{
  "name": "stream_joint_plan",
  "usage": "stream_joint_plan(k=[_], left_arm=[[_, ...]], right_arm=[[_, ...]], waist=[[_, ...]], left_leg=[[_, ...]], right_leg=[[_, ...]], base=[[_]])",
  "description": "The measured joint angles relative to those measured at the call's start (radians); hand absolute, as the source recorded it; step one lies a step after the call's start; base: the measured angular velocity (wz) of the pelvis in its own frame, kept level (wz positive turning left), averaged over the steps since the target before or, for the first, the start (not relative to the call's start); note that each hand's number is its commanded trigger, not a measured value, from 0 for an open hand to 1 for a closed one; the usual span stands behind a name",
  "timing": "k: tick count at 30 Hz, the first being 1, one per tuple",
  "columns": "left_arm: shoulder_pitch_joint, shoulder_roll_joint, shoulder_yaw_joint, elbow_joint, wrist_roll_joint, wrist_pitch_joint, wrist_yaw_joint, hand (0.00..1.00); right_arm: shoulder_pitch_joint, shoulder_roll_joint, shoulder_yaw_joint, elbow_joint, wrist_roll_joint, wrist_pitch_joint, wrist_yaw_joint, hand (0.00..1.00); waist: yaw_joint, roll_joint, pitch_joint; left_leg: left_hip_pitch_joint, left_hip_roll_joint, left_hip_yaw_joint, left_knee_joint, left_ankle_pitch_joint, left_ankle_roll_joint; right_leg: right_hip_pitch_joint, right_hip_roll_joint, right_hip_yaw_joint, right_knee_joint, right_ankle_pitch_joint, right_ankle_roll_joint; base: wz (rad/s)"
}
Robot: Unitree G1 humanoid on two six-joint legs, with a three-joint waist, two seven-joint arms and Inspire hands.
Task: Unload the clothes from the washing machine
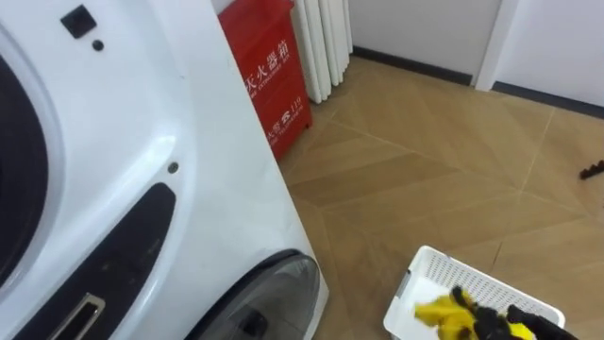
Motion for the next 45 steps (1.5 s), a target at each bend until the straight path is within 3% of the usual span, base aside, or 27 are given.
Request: stream_joint_plan(k=[5,12,16,21,24,27,28,31,32,33,35,40,42,44,45], left_arm=[[0.000,-0.003,0.000,-0.001,0.000,0.000,0.011,0.00],[-0.005,-0.004,0.004,-0.007,-0.016,-0.004,0.029,0.00],[-0.005,-0.003,0.005,-0.020,-0.045,-0.010,0.032,0.00],[0.012,-0.003,0.006,-0.035,-0.069,-0.040,0.043,0.00],[0.024,-0.003,0.006,-0.053,-0.077,-0.067,0.044,0.00],[0.049,0.000,0.005,-0.100,-0.077,-0.069,0.043,0.00],[0.063,0.001,0.006,-0.108,-0.076,-0.083,0.041,0.00],[0.083,0.003,0.044,-0.131,-0.051,-0.097,0.035,0.00],[0.083,0.004,0.046,-0.136,-0.049,-0.098,0.035,0.00],[0.089,0.004,0.049,-0.136,-0.043,-0.106,0.036,0.00],[0.091,0.003,0.044,-0.137,-0.024,-0.107,0.034,0.00],[0.081,-0.016,0.085,-0.143,0.093,-0.109,0.036,0.00],[0.083,-0.024,0.085,-0.136,0.116,-0.108,0.036,0.00],[0.085,-0.033,0.090,-0.136,0.119,-0.109,0.036,0.00],[0.088,-0.038,0.098,-0.136,0.119,-0.109,0.036,0.00]], right_arm=[[-0.003,-0.005,0.000,0.000,0.001,-0.011,-0.009,0.00],[0.016,-0.004,-0.001,0.002,0.008,-0.019,-0.008,0.00],[0.034,-0.017,0.000,0.002,0.022,-0.020,-0.008,0.00],[0.068,-0.025,-0.012,0.042,0.058,-0.041,-0.006,0.00],[0.085,-0.024,-0.024,0.111,0.107,-0.047,-0.006,0.00],[0.111,-0.023,-0.023,0.170,0.174,-0.052,0.012,0.00],[0.117,-0.022,-0.030,0.223,0.187,-0.052,0.017,0.00],[0.125,-0.008,-0.074,0.350,0.206,-0.051,0.011,0.00],[0.126,-0.001,-0.087,0.374,0.208,-0.051,0.010,0.00],[0.109,0.007,-0.089,0.435,0.207,-0.051,0.009,0.00],[0.095,0.018,-0.078,0.513,0.205,-0.038,0.016,0.00],[0.054,0.082,-0.029,0.668,0.172,0.023,0.032,0.00],[0.027,0.099,0.012,0.704,0.146,0.035,0.040,0.00],[0.017,0.109,0.051,0.706,0.091,0.038,0.053,0.00],[0.009,0.108,0.084,0.705,0.051,0.039,0.062,0.00]], waist=[[0.001,-0.001,0.0005],[-0.006,-0.014,0.0077],[-0.015,-0.020,0.0090],[-0.020,-0.027,0.0002],[-0.020,-0.040,-0.0002],[-0.013,-0.048,-0.0021],[-0.010,-0.060,-0.0027],[0.016,-0.081,-0.0210],[0.023,-0.086,-0.0212],[0.039,-0.100,-0.0126],[0.046,-0.114,-0.0150],[0.128,-0.165,-0.0198],[0.152,-0.176,-0.0228],[0.187,-0.183,-0.0210],[0.216,-0.185,-0.0219]], left_leg=[[0.000,0.002,-0.002,0.002,0.000,0.000],[-0.003,0.002,-0.030,0.002,0.000,0.000],[-0.002,0.002,-0.066,0.003,0.000,0.000],[0.019,0.011,-0.118,-0.002,0.004,-0.003],[0.037,0.011,-0.162,-0.008,0.006,-0.005],[0.064,0.010,-0.199,-0.024,0.014,-0.006],[0.085,0.011,-0.220,-0.036,0.018,-0.009],[0.124,0.017,-0.269,-0.043,0.020,-0.012],[0.133,0.016,-0.275,-0.046,0.020,-0.014],[0.146,0.017,-0.283,-0.049,0.021,-0.014],[0.157,0.018,-0.316,-0.049,0.023,-0.018],[0.198,0.021,-0.390,-0.055,0.028,-0.026],[0.202,0.023,-0.413,-0.054,0.030,-0.030],[0.217,0.025,-0.431,-0.059,0.033,-0.035],[0.229,0.027,-0.439,-0.067,0.036,-0.040]], right_leg=[[-0.001,-0.004,-0.019,0.000,0.000,-0.003],[0.006,-0.017,-0.058,0.016,-0.015,-0.012],[0.017,-0.031,-0.095,0.014,-0.024,-0.018],[0.069,-0.044,-0.146,-0.020,-0.028,-0.028],[0.105,-0.057,-0.186,-0.034,-0.036,-0.033],[0.151,-0.071,-0.228,-0.064,-0.040,-0.038],[0.184,-0.074,-0.246,-0.083,-0.040,-0.042],[0.251,-0.083,-0.292,-0.110,-0.049,-0.050],[0.263,-0.085,-0.300,-0.112,-0.052,-0.051],[0.282,-0.089,-0.322,-0.115,-0.055,-0.054],[0.310,-0.098,-0.357,-0.139,-0.058,-0.058],[0.388,-0.106,-0.425,-0.190,-0.068,-0.071],[0.409,-0.106,-0.444,-0.214,-0.066,-0.076],[0.438,-0.103,-0.458,-0.235,-0.064,-0.081],[0.452,-0.102,-0.464,-0.246,-0.064,-0.084]], base=[[0.01],[0.13],[0.27],[0.28],[0.40],[0.40],[0.44],[0.45],[0.40],[0.31],[0.44],[0.37],[0.34],[0.26],[0.11]])
